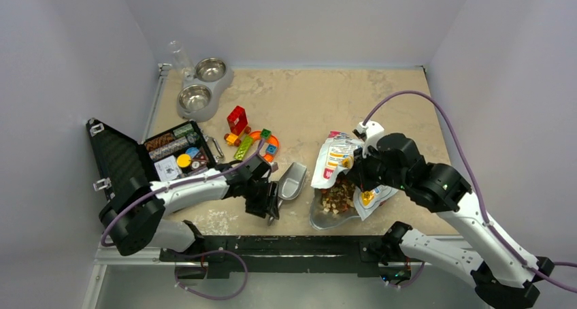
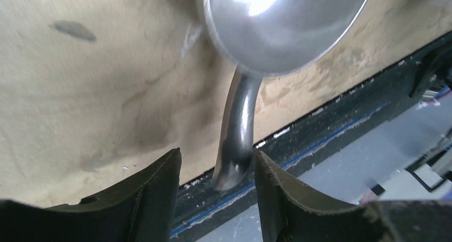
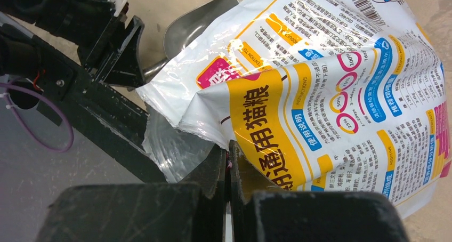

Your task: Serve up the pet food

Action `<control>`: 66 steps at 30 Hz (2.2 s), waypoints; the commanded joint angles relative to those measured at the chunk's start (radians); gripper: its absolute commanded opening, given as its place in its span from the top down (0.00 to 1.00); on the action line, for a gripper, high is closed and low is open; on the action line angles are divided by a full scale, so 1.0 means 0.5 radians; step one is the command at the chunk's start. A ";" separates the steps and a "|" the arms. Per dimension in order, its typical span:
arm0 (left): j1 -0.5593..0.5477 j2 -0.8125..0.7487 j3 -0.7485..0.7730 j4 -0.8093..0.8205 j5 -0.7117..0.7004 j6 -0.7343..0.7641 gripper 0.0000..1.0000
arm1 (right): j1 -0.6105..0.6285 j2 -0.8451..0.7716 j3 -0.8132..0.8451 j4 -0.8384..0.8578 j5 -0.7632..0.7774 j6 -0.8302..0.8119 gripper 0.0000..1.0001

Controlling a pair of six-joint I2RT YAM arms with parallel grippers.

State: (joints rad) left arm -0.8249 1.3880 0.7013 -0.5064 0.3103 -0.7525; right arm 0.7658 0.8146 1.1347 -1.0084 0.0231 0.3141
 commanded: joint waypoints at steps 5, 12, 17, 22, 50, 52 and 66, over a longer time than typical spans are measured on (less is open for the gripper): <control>0.038 0.021 -0.193 0.657 0.399 -0.257 0.50 | -0.001 0.195 0.219 0.187 0.133 0.032 1.00; 0.114 0.086 -0.371 0.974 0.389 -0.419 0.67 | -0.001 0.295 0.340 0.141 0.169 0.018 1.00; 0.152 0.005 -0.422 0.974 0.282 -0.445 0.87 | -0.001 0.306 0.321 0.140 0.181 0.021 1.00; 0.161 -0.124 -0.131 0.322 0.157 -0.308 1.00 | -0.002 0.293 0.282 0.135 0.205 0.036 1.00; -0.364 -0.186 1.705 -2.000 0.397 -0.075 1.00 | -0.003 0.780 0.703 0.430 0.322 -0.102 1.00; -0.371 -0.026 1.838 -2.068 0.359 -0.035 1.00 | -0.001 0.726 0.638 0.440 0.301 -0.132 1.00; -0.366 0.508 1.964 -1.906 0.640 -0.169 1.00 | -0.001 0.174 0.192 0.608 -0.196 -0.329 1.00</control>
State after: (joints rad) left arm -1.0080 1.6703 1.7630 -1.5166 0.4469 -0.7792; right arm 0.7631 0.9760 1.2350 -0.8555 0.0372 0.1867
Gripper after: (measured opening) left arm 0.292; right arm 0.007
